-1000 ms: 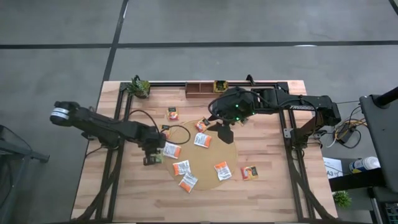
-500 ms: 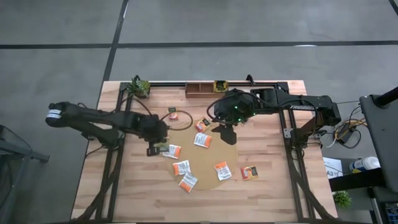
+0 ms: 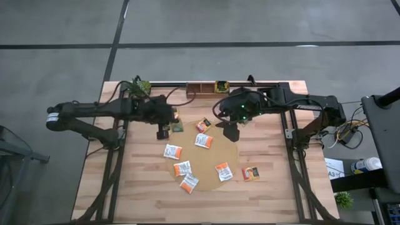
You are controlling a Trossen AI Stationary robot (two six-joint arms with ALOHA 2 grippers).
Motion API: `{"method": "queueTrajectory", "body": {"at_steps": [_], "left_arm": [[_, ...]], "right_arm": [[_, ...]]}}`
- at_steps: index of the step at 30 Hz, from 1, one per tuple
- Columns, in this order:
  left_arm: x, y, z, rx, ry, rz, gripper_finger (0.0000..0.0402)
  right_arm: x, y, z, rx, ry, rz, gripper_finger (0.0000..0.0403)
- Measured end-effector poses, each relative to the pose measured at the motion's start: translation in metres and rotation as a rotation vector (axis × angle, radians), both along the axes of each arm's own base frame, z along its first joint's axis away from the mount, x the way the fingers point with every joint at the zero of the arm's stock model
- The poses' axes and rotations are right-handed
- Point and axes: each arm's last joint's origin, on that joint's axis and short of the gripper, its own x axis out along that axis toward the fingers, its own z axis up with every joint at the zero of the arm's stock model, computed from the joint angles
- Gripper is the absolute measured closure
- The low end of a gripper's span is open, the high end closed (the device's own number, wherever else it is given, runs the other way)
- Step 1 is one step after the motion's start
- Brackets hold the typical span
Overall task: Pick & Place Tea
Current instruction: Put the yellow tea bag into the right section of the wooden organizer
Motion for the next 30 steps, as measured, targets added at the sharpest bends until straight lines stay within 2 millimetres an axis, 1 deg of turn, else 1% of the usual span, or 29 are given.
{"method": "queueTrajectory", "body": {"at_steps": [7, 13, 19, 26, 30], "left_arm": [[0.007, 0.005, 0.010, 0.077, -0.093, -0.049, 0.0402], [0.014, 0.005, 0.012, 0.108, -0.123, -0.093, 0.0402], [0.033, 0.008, 0.015, 0.163, -0.089, -0.151, 0.0402], [0.056, 0.012, 0.030, 0.250, -0.084, -0.203, 0.0402], [0.066, 0.014, 0.038, 0.319, -0.075, -0.236, 0.0402]], "right_arm": [[0.002, -0.005, 0.003, 0.014, -0.038, -0.028, 0.0202], [0.005, -0.013, 0.007, 0.094, -0.094, -0.032, 0.0202], [0.007, -0.028, 0.012, 0.220, -0.161, -0.074, 0.0202], [0.006, -0.049, 0.013, 0.391, -0.177, -0.198, 0.0202], [0.005, -0.058, 0.013, 0.459, -0.180, -0.282, 0.0202]]}}
